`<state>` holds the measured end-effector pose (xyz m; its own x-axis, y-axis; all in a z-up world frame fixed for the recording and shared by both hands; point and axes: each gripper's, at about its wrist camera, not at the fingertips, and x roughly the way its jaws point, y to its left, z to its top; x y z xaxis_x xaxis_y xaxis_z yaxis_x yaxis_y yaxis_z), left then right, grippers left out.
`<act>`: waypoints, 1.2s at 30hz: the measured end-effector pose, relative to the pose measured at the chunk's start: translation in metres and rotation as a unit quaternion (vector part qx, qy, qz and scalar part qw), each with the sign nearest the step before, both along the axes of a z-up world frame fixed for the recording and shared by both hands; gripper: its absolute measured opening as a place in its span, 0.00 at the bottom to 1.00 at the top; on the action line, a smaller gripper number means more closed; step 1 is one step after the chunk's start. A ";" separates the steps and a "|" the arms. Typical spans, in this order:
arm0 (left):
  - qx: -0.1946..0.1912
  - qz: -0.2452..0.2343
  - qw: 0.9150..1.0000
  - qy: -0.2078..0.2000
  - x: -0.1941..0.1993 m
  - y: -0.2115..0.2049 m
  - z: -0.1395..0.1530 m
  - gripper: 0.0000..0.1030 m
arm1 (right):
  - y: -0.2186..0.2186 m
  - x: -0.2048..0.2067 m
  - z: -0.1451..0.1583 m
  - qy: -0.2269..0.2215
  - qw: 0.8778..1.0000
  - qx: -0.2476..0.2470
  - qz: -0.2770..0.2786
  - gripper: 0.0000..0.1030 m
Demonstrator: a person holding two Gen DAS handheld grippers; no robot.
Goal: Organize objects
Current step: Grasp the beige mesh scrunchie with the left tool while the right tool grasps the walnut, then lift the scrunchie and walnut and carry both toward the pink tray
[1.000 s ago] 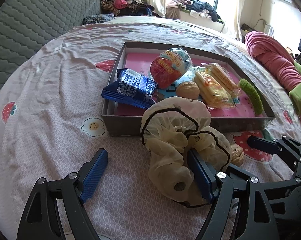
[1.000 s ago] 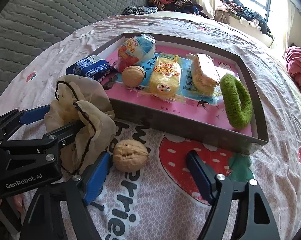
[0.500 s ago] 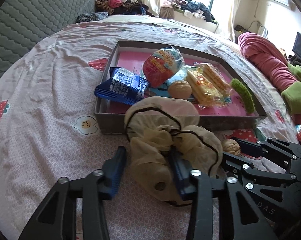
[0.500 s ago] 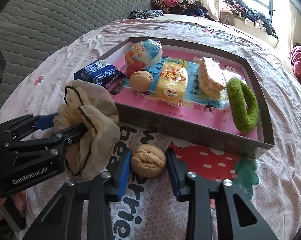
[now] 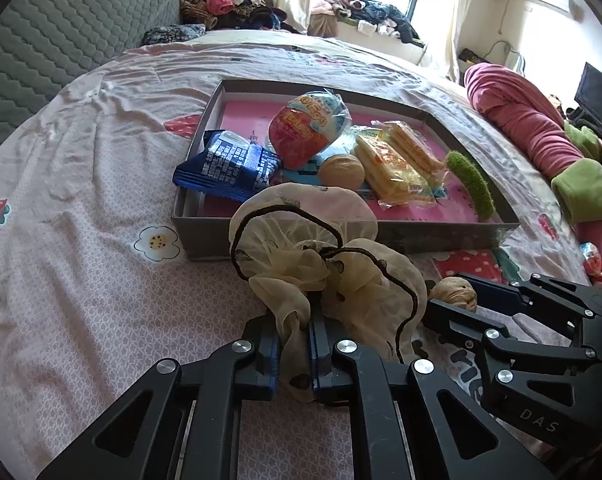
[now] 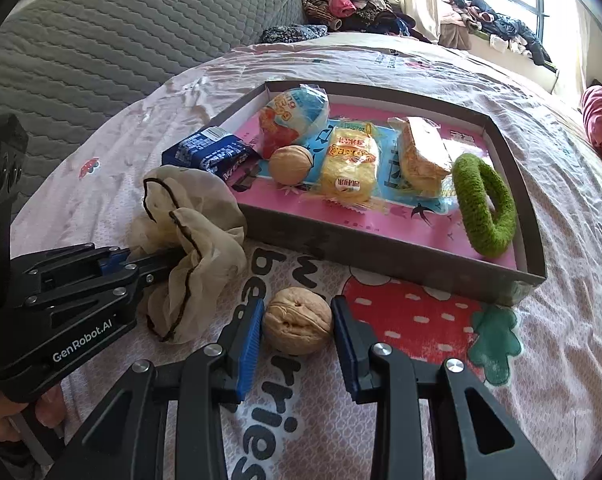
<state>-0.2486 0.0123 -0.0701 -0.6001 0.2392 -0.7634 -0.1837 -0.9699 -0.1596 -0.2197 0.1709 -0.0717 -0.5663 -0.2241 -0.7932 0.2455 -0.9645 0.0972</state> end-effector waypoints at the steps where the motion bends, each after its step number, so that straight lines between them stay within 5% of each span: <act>1: -0.001 0.000 1.000 0.000 0.001 0.000 0.000 0.11 | 0.000 0.001 0.000 -0.001 1.000 0.000 -0.001 0.34; 20: -0.012 0.010 1.000 0.005 0.047 0.000 0.024 0.10 | 0.003 0.045 0.022 -0.003 1.000 -0.006 -0.014 0.34; 36: -0.018 0.006 0.998 0.054 0.112 0.004 0.096 0.10 | 0.002 0.104 0.091 0.041 0.999 -0.003 -0.020 0.34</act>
<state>-0.1363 0.0161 0.0258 -0.6817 0.2046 -0.7024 -0.1866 -0.9770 -0.1036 -0.1156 0.1725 0.0190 -0.6376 -0.2044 -0.7428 0.2142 -0.9732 0.0839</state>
